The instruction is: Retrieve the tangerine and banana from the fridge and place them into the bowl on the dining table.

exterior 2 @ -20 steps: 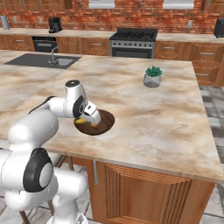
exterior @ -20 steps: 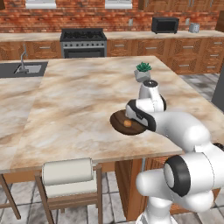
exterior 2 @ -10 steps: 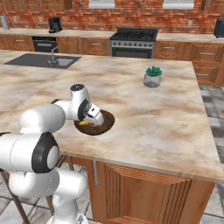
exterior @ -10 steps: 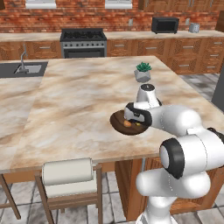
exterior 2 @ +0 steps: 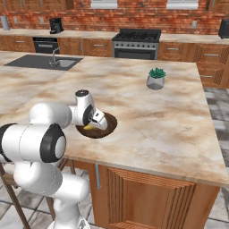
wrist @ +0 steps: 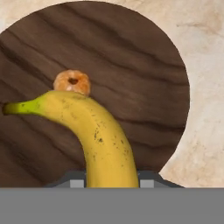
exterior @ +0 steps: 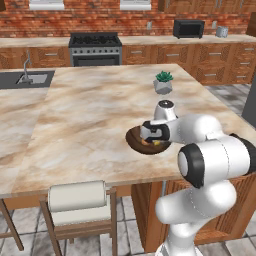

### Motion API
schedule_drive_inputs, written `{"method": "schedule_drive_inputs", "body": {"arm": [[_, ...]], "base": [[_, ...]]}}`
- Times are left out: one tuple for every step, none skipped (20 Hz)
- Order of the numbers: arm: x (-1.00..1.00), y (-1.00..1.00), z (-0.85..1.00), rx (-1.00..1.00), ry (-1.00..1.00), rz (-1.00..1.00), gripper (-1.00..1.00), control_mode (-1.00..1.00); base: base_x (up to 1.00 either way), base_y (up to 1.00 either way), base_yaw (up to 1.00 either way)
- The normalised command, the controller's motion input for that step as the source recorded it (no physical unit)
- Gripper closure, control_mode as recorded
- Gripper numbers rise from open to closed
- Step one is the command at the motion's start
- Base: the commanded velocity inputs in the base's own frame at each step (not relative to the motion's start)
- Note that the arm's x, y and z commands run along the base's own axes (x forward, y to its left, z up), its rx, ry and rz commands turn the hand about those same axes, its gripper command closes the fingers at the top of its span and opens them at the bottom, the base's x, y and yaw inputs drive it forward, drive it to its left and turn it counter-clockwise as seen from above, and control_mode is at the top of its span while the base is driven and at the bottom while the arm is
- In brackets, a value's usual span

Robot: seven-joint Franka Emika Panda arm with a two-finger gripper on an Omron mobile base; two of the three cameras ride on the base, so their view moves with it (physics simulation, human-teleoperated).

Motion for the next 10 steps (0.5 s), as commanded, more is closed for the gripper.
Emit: {"method": "schedule_drive_inputs", "body": {"arm": [[0.26,0.00,-0.13,0.00,0.00,0.00,1.00,-1.00],[0.25,0.00,-0.13,0.00,0.00,0.00,1.00,-1.00],[0.26,0.00,-0.14,0.00,0.00,0.00,1.00,-1.00],[0.26,0.00,-0.13,0.00,0.00,0.00,1.00,-1.00],[0.29,-0.02,-0.13,0.00,0.00,0.00,1.00,-1.00],[0.32,-0.08,-0.10,0.00,0.00,0.00,-1.00,-1.00],[0.34,-0.09,-0.08,0.00,0.00,0.00,-1.00,-1.00],[0.36,-0.09,-0.06,0.00,0.00,0.00,-1.00,-1.00],[0.34,-0.07,-0.07,0.00,0.00,0.00,-1.00,-1.00],[0.30,-0.04,-0.09,0.00,0.00,0.00,-1.00,-1.00]], "base": [[0.00,0.00,0.00],[0.00,0.00,0.00],[0.00,0.00,0.00],[0.00,0.00,0.00],[0.00,0.00,0.00],[0.00,0.00,0.00],[0.00,0.00,0.00],[0.00,0.00,0.00],[0.00,0.00,0.00],[0.00,0.00,0.00]]}}
